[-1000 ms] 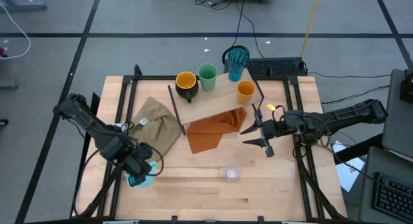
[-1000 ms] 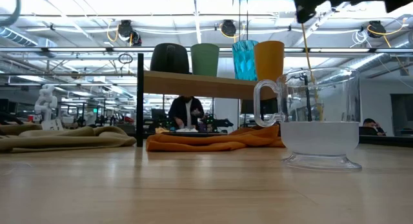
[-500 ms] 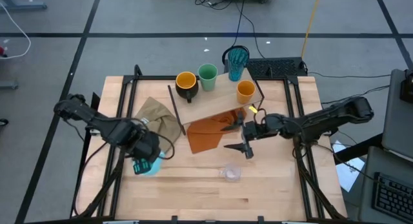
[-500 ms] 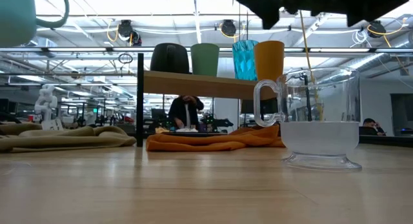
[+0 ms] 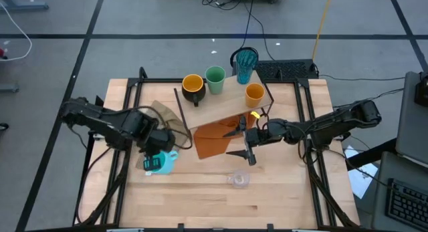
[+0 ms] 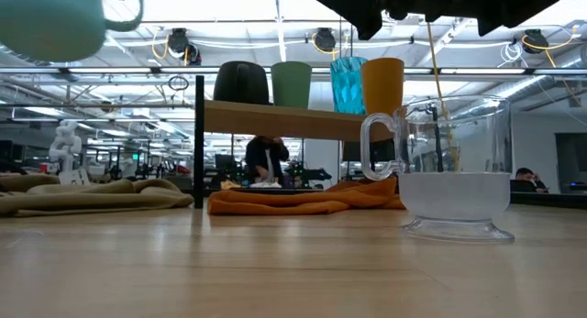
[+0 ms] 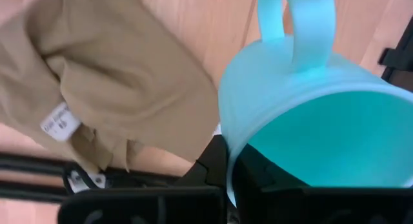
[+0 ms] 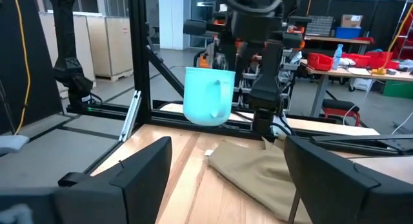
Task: Stack small to large cups/mugs on shelf
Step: Put the blue mug on the shelf
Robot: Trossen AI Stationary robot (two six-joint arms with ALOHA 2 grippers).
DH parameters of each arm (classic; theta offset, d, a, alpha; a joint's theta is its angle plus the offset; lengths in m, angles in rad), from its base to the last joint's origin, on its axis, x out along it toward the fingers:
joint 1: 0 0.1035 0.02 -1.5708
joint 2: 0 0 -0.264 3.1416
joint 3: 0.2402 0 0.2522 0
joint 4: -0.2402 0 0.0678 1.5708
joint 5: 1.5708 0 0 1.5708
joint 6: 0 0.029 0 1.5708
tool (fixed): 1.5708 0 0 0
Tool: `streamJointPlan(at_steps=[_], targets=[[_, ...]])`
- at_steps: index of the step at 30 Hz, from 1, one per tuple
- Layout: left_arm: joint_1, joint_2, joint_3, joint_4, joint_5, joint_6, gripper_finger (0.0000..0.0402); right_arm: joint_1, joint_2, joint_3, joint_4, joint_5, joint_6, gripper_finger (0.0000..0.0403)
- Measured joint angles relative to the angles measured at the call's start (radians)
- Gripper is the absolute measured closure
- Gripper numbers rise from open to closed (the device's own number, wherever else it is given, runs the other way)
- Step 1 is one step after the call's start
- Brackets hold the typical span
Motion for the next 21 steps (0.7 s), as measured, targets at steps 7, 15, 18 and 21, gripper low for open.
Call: streamJointPlan(at_steps=[7, 15, 18, 21], targets=[[0.081, 0.116, 0.141, 0.004, 0.012, 0.208, 0.0399, 0.000, 0.000, 0.000, 0.000, 0.000, 0.000, 0.0114], [0.164, 0.216, 0.295, 0.003, 0.012, 0.401, 0.0399, 0.000, 0.000, 0.000, -0.024, 0.000, 0.000, 0.0115], [0.189, 0.244, 0.324, 0.002, 0.003, 0.453, 0.0399, 0.000, 0.000, 0.000, -0.032, 0.000, 0.000, 0.0115], [0.207, 0.265, 0.331, 0.003, -0.006, 0.487, 0.0399, 0.000, 0.000, 0.000, -0.035, 0.000, 0.001, 0.0115]])
